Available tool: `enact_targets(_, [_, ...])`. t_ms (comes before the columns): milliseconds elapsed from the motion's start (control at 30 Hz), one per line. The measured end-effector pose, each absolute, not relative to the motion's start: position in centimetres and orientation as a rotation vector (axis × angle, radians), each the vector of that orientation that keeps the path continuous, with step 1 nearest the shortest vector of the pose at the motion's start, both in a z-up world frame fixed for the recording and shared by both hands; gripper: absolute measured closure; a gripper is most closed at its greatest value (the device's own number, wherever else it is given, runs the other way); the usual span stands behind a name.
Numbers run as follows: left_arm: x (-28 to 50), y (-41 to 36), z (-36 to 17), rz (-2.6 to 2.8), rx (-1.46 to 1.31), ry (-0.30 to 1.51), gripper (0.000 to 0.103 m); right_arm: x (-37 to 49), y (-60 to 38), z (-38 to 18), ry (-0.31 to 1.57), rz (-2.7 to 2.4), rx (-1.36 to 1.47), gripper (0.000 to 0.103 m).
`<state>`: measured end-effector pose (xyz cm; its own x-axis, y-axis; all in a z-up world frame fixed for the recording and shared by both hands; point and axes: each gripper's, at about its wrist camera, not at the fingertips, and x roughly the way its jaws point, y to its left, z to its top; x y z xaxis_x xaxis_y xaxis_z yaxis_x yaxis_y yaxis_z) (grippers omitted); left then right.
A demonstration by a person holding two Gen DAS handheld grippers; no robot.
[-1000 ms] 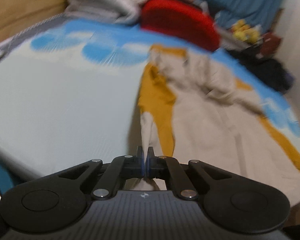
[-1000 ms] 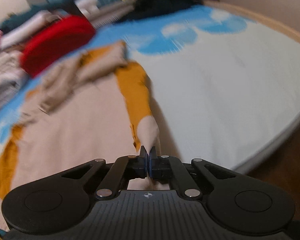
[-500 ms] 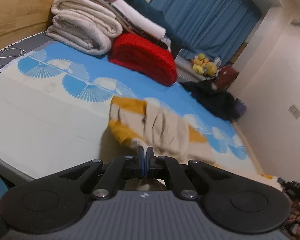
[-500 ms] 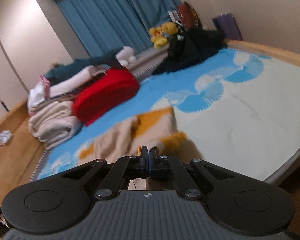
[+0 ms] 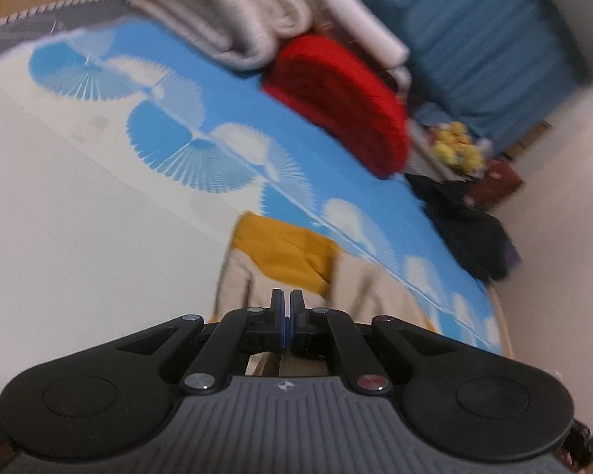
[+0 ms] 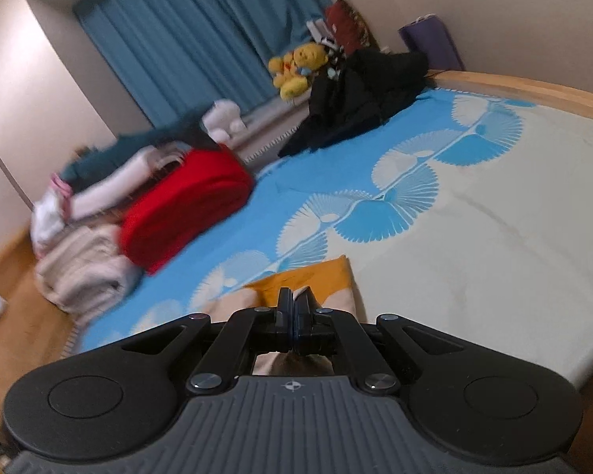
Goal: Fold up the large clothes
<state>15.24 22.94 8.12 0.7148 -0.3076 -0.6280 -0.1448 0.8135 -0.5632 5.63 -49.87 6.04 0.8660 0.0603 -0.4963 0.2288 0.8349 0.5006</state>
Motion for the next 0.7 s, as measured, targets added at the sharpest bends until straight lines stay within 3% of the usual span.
enact_targets(100, [19.6,23.6,5.7,-0.061,-0.683,0.763,0.094,11.5,-50.1,3.9,0.579,-0.168,0.594,0.1])
enact_targets(167, [20.5,24.5,4.8,-0.049,-0.715,0.723,0.07,13.4,-50.5,2.7,0.554,-0.227,0.603,0.091])
enact_targets(233, [20.8,24.6,3.9,-0.038,-0.703,0.747,0.06,14.2,-50.8,1.3,0.546,-0.264,0.576,0.086])
enact_targets(400, [22.0,23.0,1.7,-0.048,-0.615,0.852,0.058,15.7,-50.8,-2.4,0.675,-0.175,0.542,0.08])
enact_targets(533, [22.9,21.8,-0.8,-0.024,-0.482,0.951,0.051,16.6,-50.1,-5.0,0.752,-0.139,0.468,0.062])
enact_targets(700, [23.5,21.2,-2.6,-0.003,-0.452,1.003,0.044,17.9,-49.8,-8.4,0.887,-0.125,0.453,0.057])
